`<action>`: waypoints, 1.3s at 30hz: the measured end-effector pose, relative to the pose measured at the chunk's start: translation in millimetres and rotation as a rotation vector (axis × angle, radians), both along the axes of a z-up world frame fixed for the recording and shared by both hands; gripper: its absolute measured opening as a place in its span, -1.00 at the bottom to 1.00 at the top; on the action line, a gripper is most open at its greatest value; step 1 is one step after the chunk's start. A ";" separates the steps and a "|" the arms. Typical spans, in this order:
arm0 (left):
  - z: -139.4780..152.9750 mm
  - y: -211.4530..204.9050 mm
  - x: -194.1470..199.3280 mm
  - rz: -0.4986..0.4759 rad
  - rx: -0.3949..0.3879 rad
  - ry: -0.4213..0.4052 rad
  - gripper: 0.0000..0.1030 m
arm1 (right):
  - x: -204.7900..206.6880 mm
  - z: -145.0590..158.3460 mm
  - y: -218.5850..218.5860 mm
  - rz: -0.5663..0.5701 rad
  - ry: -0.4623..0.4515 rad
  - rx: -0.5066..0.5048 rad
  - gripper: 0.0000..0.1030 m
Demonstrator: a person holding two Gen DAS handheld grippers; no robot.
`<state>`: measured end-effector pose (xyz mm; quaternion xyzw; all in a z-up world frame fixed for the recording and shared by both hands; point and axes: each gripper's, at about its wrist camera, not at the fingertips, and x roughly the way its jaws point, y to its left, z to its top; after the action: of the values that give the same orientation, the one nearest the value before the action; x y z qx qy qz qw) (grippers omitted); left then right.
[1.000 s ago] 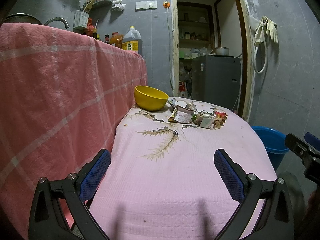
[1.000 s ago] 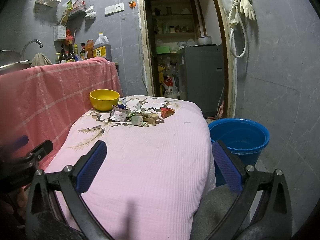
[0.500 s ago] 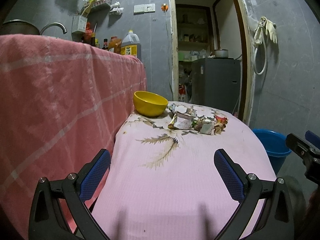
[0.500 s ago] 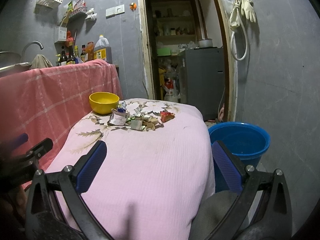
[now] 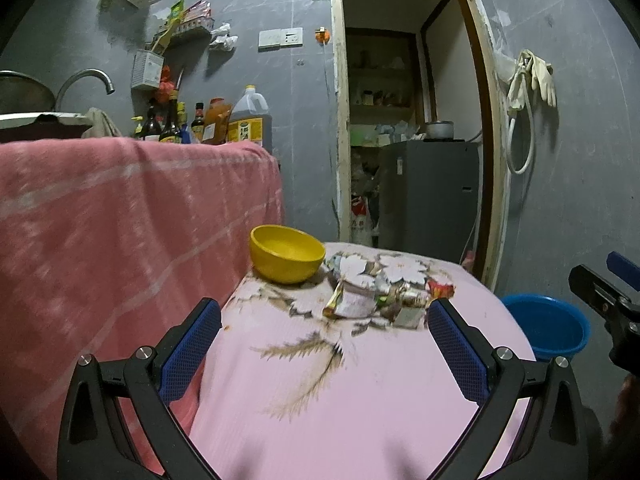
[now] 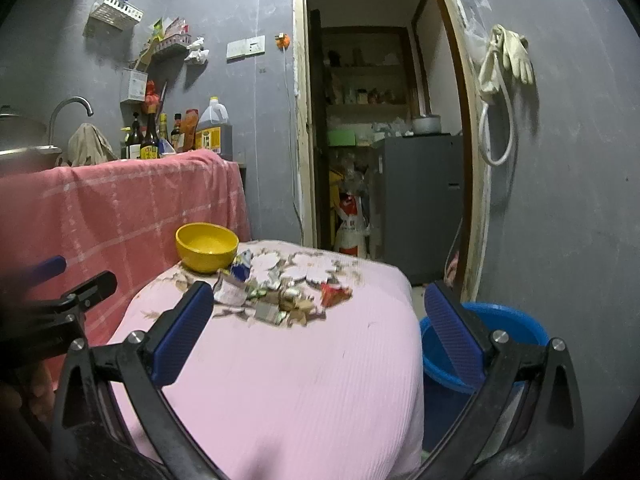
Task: Collect trash
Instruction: 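Reach the left tool to the yellow-labelled carton while the right tool reaches the pink wrapper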
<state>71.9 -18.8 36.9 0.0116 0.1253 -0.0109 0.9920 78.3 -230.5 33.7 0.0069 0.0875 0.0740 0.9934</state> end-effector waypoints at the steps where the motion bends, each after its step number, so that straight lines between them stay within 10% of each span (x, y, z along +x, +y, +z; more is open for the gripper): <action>1: 1.5 -0.9 5.9 -0.002 -0.001 -0.001 0.98 | 3.9 1.3 -0.5 0.002 -0.003 -0.001 1.00; 19: -4.7 -1.7 119.4 -0.008 0.004 0.127 0.98 | 112.8 1.4 7.2 0.020 0.013 -0.068 1.00; 39: -62.8 -11.6 221.0 -0.093 -0.001 0.507 0.96 | 210.5 -68.5 14.1 0.173 0.448 -0.086 0.86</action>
<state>292.9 -30.4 -25.9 0.0137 0.3695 -0.0594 0.9272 288.7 -216.4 -34.8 -0.0266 0.3090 0.1515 0.9385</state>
